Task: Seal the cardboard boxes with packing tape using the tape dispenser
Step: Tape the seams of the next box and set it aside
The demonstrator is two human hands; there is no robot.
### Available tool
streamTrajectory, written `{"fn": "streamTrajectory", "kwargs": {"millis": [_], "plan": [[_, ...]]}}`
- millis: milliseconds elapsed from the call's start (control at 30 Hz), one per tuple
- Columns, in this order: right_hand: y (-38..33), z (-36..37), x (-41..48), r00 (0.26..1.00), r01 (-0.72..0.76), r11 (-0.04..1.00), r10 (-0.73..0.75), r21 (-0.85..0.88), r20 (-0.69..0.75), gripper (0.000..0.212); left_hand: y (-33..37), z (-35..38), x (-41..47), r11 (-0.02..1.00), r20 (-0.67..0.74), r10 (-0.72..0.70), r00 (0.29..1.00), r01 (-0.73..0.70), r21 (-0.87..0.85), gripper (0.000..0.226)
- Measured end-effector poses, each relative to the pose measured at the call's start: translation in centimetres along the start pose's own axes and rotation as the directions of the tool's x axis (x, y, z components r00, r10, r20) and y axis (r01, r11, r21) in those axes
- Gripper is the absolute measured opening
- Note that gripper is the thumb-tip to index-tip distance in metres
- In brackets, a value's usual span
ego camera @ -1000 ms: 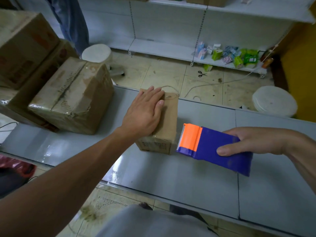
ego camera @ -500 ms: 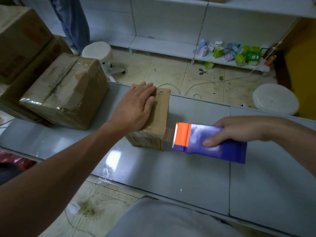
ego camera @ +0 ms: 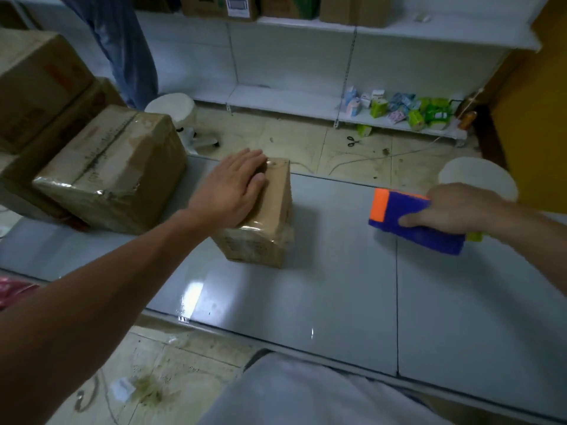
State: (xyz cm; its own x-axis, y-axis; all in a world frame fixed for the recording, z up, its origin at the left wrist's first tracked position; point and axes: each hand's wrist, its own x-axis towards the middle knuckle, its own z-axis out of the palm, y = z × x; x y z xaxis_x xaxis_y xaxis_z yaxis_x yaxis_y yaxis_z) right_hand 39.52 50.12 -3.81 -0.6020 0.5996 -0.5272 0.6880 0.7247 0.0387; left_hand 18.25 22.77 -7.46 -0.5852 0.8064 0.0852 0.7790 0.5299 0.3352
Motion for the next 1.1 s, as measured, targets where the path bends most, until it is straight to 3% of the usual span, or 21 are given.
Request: {"fn": "streamTrajectory", "kwargs": {"millis": [133, 267, 333, 400, 467, 600, 667, 733, 800, 867, 900, 933, 1000, 1100], "plan": [[-5.2, 8.5, -2.4, 0.942, 0.279, 0.959, -0.264, 0.045, -0.207, 0.047, 1.2, 0.3, 1.5, 1.000, 0.014, 0.010, 1.000, -0.010, 0.003, 0.048], [-7.4, 13.1, -1.2, 0.893, 0.311, 0.950, -0.286, 0.015, -0.348, 0.045, 0.0, 0.2, 0.9, 0.998, -0.010, -0.018, 1.000, 0.017, -0.064, 0.045], [-7.5, 14.0, -0.8, 0.860, 0.349, 0.937, -0.316, 0.012, -0.402, 0.048, 0.4, 0.0, 1.4, 0.967, 0.006, -0.087, 0.996, 0.086, -0.239, 0.043], [-7.4, 14.1, -0.6, 0.852, 0.376, 0.926, -0.330, 0.037, -0.406, 0.050, 0.5, -0.4, 1.5, 0.897, 0.015, -0.133, 0.991, 0.127, -0.424, 0.043], [-7.4, 13.7, -0.4, 0.879, 0.374, 0.927, -0.341, 0.039, -0.334, 0.054, 0.1, -1.0, 0.8, 0.865, -0.008, -0.118, 0.993, 0.098, -0.492, 0.043], [-7.0, 12.4, -0.4, 0.942, 0.301, 0.952, -0.287, 0.057, -0.175, 0.061, -0.8, -2.6, -0.7, 0.869, -0.105, -0.016, 0.994, -0.038, -0.494, 0.043], [-7.2, 11.1, -1.6, 0.937, 0.274, 0.961, -0.262, 0.023, -0.233, 0.048, -1.4, -3.2, -1.7, 0.892, -0.080, 0.079, 0.994, -0.107, -0.440, 0.049], [-8.2, 9.1, -3.7, 0.847, 0.296, 0.949, -0.205, 0.114, -0.491, 0.036, -2.5, -3.2, -2.7, 0.918, -0.031, 0.204, 0.978, -0.202, -0.342, 0.061], [-10.9, 7.2, -5.9, 0.642, 0.497, 0.828, -0.149, 0.260, -0.752, 0.039, -3.7, -2.8, -3.3, 0.915, -0.010, 0.340, 0.940, -0.333, -0.227, 0.069], [-14.3, 6.1, -6.7, 0.440, 0.722, 0.673, -0.268, 0.160, -0.857, 0.047, -4.6, -1.9, -3.5, 0.899, 0.012, 0.419, 0.908, -0.412, -0.151, 0.074], [-15.9, 6.1, -6.4, 0.379, 0.776, 0.625, -0.355, 0.084, -0.855, 0.050, -5.0, -1.3, -3.3, 0.890, 0.009, 0.443, 0.896, -0.439, -0.127, 0.075], [-17.2, 6.2, -5.7, 0.363, 0.794, 0.607, -0.420, 0.039, -0.832, 0.054, -5.3, -0.7, -3.1, 0.882, -0.002, 0.462, 0.887, -0.460, -0.106, 0.076], [-19.0, 6.8, -3.8, 0.397, 0.782, 0.623, -0.462, 0.029, -0.793, 0.061, -5.8, 0.4, -2.6, 0.875, -0.030, 0.476, 0.879, -0.477, -0.089, 0.076], [-20.8, 8.9, -1.3, 0.413, 0.777, 0.618, -0.353, 0.122, -0.839, 0.059, -6.5, 1.9, -2.7, 0.867, -0.123, 0.464, 0.877, -0.478, -0.143, 0.069]]}}
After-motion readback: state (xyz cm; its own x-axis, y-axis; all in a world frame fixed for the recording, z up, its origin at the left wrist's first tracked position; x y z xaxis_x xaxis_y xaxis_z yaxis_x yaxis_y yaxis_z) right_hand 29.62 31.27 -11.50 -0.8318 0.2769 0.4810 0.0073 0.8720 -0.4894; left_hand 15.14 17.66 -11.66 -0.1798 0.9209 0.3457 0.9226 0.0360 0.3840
